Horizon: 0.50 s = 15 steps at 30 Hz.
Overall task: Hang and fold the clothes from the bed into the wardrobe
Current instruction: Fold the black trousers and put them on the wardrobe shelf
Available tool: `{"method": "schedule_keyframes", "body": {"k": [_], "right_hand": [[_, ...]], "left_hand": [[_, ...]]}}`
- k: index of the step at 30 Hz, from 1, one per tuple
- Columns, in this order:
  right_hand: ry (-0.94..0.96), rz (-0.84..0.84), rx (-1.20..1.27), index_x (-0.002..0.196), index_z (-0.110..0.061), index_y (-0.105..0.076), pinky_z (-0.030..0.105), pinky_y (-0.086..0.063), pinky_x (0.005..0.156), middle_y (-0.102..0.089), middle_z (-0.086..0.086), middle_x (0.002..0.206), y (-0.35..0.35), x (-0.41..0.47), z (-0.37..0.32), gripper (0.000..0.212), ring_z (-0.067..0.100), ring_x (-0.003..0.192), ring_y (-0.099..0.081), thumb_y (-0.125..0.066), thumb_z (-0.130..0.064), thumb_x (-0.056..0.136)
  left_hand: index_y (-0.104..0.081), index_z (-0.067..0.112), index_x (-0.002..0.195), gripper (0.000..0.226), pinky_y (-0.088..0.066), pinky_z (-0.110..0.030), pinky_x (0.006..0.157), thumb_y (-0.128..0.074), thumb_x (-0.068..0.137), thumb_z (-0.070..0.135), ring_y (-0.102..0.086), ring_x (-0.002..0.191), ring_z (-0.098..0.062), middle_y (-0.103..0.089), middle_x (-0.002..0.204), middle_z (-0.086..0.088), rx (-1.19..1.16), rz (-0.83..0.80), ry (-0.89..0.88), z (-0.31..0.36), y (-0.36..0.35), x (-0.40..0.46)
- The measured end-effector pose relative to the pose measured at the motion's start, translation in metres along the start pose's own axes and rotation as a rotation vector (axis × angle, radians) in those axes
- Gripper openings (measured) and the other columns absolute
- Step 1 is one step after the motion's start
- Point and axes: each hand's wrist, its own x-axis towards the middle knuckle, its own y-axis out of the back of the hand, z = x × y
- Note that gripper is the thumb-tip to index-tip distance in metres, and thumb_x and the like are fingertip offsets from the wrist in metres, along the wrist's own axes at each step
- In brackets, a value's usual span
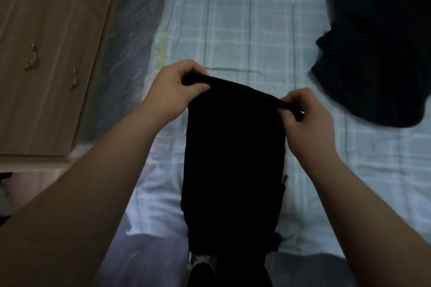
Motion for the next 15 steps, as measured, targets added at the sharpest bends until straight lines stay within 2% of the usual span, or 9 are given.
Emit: {"method": "schedule_keyframes", "body": {"k": [2, 4, 6, 7, 9, 12, 15], "right_hand": [[0.051, 0.032, -0.03, 0.095, -0.035, -0.058, 0.007, -0.043, 0.074, -0.067, -0.025, 0.089, 0.008, -0.037, -0.002, 0.023, -0.002, 0.089, -0.063, -0.062, -0.013, 0.091], [0.114, 0.049, -0.088, 0.107, -0.037, -0.061, 0.02, -0.048, 0.092, -0.069, -0.024, 0.098, 0.013, -0.073, 0.002, 0.03, 0.0, 0.095, -0.063, -0.063, -0.011, 0.092], [0.174, 0.057, -0.158, 0.116, -0.031, -0.067, 0.039, -0.042, 0.109, -0.07, -0.023, 0.105, 0.017, -0.109, 0.01, 0.033, -0.012, 0.089, -0.059, -0.063, -0.008, 0.094], [0.213, 0.057, -0.191, 0.116, -0.027, -0.069, 0.043, -0.036, 0.114, -0.069, -0.02, 0.107, 0.019, -0.126, 0.017, 0.031, -0.017, 0.086, -0.057, -0.063, -0.006, 0.094], [0.284, 0.02, -0.231, 0.113, -0.021, -0.072, 0.046, -0.032, 0.117, -0.068, -0.017, 0.109, 0.021, -0.159, 0.029, 0.029, -0.012, 0.094, -0.059, -0.064, -0.002, 0.092], [0.346, -0.048, -0.297, 0.107, -0.019, -0.071, 0.051, -0.033, 0.113, -0.07, -0.01, 0.113, 0.02, -0.205, 0.045, 0.031, 0.01, 0.107, -0.065, -0.065, 0.001, 0.085], [0.347, -0.077, -0.379, 0.102, -0.018, -0.071, 0.05, -0.035, 0.11, -0.071, -0.004, 0.113, 0.011, -0.24, 0.062, 0.026, 0.017, 0.113, -0.062, -0.061, -0.006, 0.081]], "left_hand": [[-0.067, 0.029, 0.083, 0.026, -0.052, -0.017, 0.077, -0.074, 0.081, 0.003, -0.065, 0.077, -0.001, -0.068, 0.077, 0.015, -0.034, -0.029, 0.0, 0.007, 0.008, -0.034], [-0.069, 0.032, 0.087, 0.029, -0.053, -0.023, 0.083, -0.075, 0.08, 0.005, -0.067, 0.083, -0.007, -0.07, 0.083, 0.014, -0.012, -0.069, -0.012, 0.007, 0.013, -0.071], [-0.072, 0.035, 0.093, 0.032, -0.051, -0.021, 0.087, -0.077, 0.079, 0.007, -0.066, 0.084, -0.001, -0.071, 0.088, 0.021, 0.074, -0.118, -0.037, -0.003, 0.014, -0.114], [-0.073, 0.034, 0.097, 0.033, -0.05, -0.02, 0.089, -0.077, 0.079, 0.007, -0.065, 0.086, 0.003, -0.07, 0.09, 0.026, 0.122, -0.143, -0.054, -0.01, 0.015, -0.136], [-0.075, 0.027, 0.102, 0.032, -0.049, -0.02, 0.093, -0.074, 0.08, 0.003, -0.066, 0.092, 0.0, -0.068, 0.096, 0.026, 0.193, -0.188, -0.084, -0.024, 0.015, -0.178], [-0.076, 0.013, 0.102, 0.03, -0.038, -0.009, 0.097, -0.064, 0.076, 0.003, -0.06, 0.101, -0.008, -0.07, 0.104, 0.006, 0.263, -0.209, -0.152, -0.043, 0.011, -0.23], [-0.076, 0.009, 0.099, 0.028, -0.03, -0.006, 0.098, -0.058, 0.079, 0.013, -0.057, 0.1, -0.012, -0.073, 0.103, -0.005, 0.317, -0.217, -0.204, -0.067, -0.001, -0.268]]}}
